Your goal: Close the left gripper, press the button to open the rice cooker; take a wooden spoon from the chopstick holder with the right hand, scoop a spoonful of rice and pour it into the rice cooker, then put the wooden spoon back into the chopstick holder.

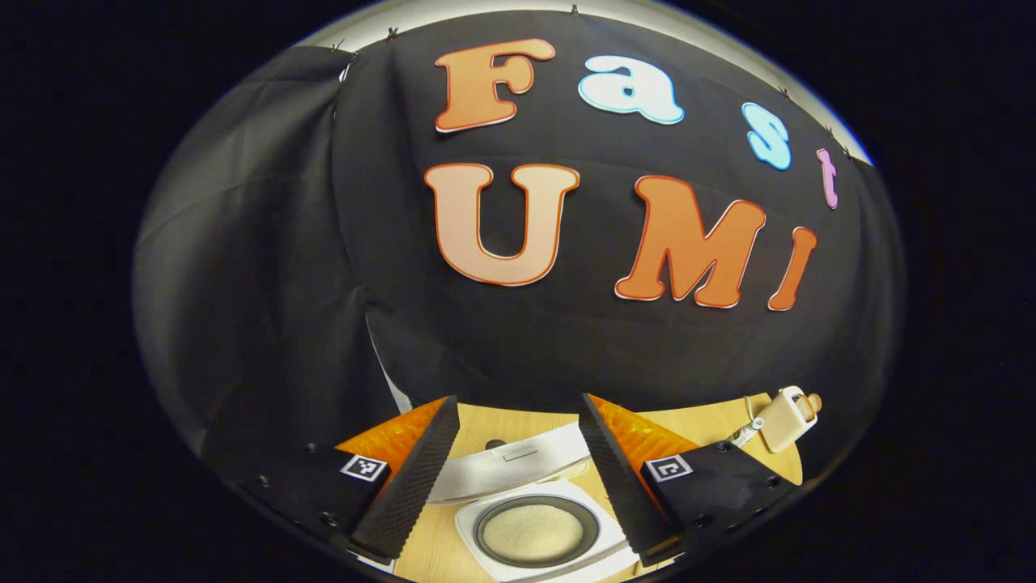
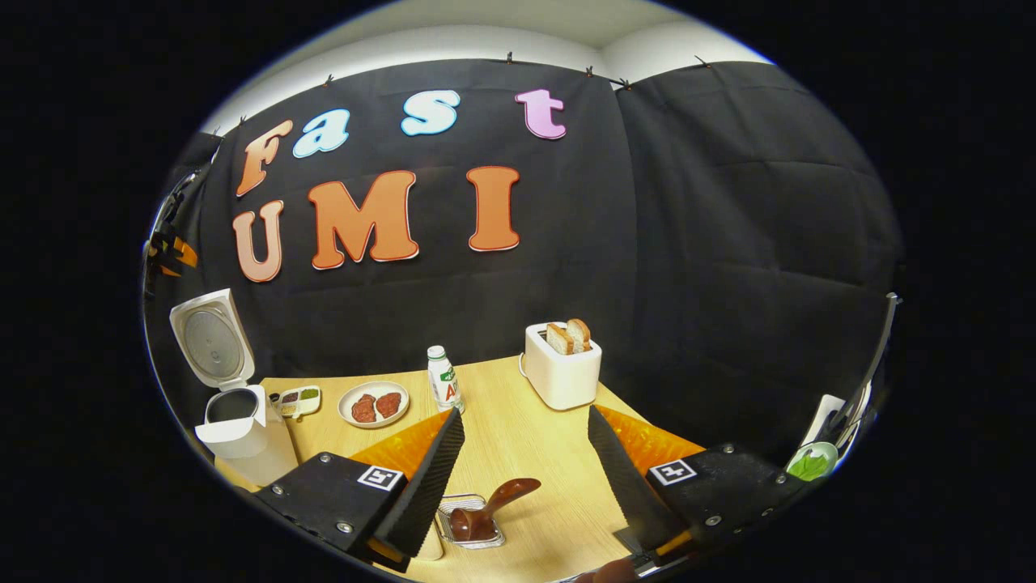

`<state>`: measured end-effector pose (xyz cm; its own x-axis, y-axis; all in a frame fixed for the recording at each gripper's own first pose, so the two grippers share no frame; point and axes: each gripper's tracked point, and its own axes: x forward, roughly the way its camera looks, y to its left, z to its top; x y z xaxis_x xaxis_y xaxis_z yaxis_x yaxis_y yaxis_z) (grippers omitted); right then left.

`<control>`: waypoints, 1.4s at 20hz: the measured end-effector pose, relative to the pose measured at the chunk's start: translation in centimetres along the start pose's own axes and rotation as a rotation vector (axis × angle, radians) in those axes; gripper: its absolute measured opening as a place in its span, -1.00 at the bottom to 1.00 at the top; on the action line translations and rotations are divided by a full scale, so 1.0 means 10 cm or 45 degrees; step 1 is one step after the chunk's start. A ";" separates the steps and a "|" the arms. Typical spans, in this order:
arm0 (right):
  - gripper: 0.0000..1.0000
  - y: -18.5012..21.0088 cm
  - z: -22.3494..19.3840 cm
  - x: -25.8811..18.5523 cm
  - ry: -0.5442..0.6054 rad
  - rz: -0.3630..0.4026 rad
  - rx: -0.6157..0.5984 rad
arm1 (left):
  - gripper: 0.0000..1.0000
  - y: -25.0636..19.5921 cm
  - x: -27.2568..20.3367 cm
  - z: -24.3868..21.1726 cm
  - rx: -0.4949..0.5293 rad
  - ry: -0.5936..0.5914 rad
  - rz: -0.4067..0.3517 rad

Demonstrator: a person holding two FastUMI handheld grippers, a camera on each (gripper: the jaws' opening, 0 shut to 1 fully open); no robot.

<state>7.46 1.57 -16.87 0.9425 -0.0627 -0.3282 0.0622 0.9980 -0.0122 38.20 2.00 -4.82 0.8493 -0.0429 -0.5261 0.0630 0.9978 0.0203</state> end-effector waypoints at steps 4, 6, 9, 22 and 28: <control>0.90 0.00 -0.07 0.01 0.022 -0.005 -0.007 | 0.99 0.06 0.30 -0.22 -0.075 0.077 0.005; 0.90 -0.03 -0.11 0.03 0.034 -0.012 -0.025 | 1.00 0.11 0.41 -0.32 -0.057 0.118 0.031; 0.90 0.00 -0.13 0.07 0.057 0.003 -0.007 | 1.00 0.16 0.47 -0.36 -0.040 0.135 0.060; 0.90 0.01 0.23 -0.20 -0.017 0.090 0.022 | 1.00 -0.13 0.01 -0.91 -0.139 0.146 -0.057; 0.90 0.14 0.61 -0.45 -0.156 0.154 -0.102 | 1.00 -0.38 -0.27 -1.60 -0.155 0.188 -0.078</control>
<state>5.34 3.22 -9.61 0.9748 0.0617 -0.2145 -0.0753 0.9956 -0.0562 27.35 -0.83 -17.07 0.7593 -0.1046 -0.6422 0.0406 0.9927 -0.1137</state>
